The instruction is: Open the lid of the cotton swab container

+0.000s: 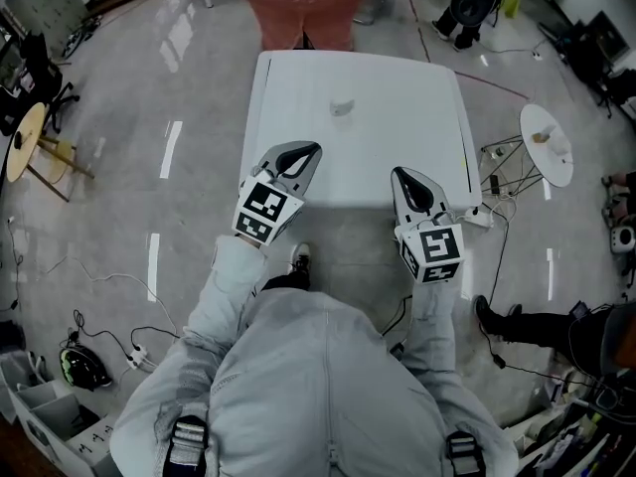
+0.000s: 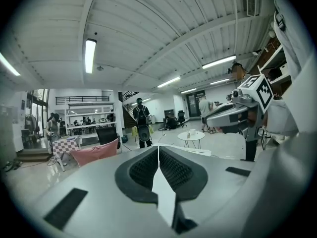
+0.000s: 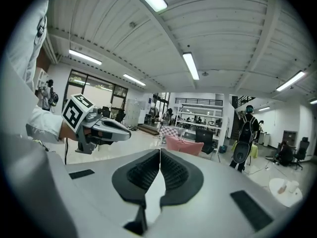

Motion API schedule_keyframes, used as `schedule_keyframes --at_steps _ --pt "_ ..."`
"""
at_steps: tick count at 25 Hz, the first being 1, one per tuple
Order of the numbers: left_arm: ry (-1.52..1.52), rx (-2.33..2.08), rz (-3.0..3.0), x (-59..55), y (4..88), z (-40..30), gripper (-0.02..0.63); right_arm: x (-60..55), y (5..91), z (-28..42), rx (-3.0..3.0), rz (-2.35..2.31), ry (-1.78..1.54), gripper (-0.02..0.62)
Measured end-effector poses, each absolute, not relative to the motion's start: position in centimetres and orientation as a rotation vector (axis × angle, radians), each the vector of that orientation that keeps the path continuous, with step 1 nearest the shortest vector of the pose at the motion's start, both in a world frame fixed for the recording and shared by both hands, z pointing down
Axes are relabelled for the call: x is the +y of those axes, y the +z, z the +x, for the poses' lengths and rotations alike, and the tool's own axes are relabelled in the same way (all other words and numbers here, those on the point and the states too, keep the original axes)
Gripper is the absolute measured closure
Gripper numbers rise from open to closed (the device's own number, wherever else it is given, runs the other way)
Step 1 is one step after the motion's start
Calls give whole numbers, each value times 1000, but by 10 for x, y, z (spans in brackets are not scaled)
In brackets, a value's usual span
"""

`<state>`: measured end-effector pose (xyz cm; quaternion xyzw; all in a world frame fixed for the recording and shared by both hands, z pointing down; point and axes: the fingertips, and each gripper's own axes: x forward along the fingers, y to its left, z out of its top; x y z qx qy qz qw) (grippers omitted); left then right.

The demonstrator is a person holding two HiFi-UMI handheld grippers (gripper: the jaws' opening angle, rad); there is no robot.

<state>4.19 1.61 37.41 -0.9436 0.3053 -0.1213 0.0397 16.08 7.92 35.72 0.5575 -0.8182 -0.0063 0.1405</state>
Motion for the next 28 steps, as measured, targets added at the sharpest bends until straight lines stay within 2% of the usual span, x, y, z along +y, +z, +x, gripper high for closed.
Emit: schedule_keyframes --at_steps 28 --pt "-401 742 -3026 -140 423 48 581 -77 388 154 -2235 1707 85 560"
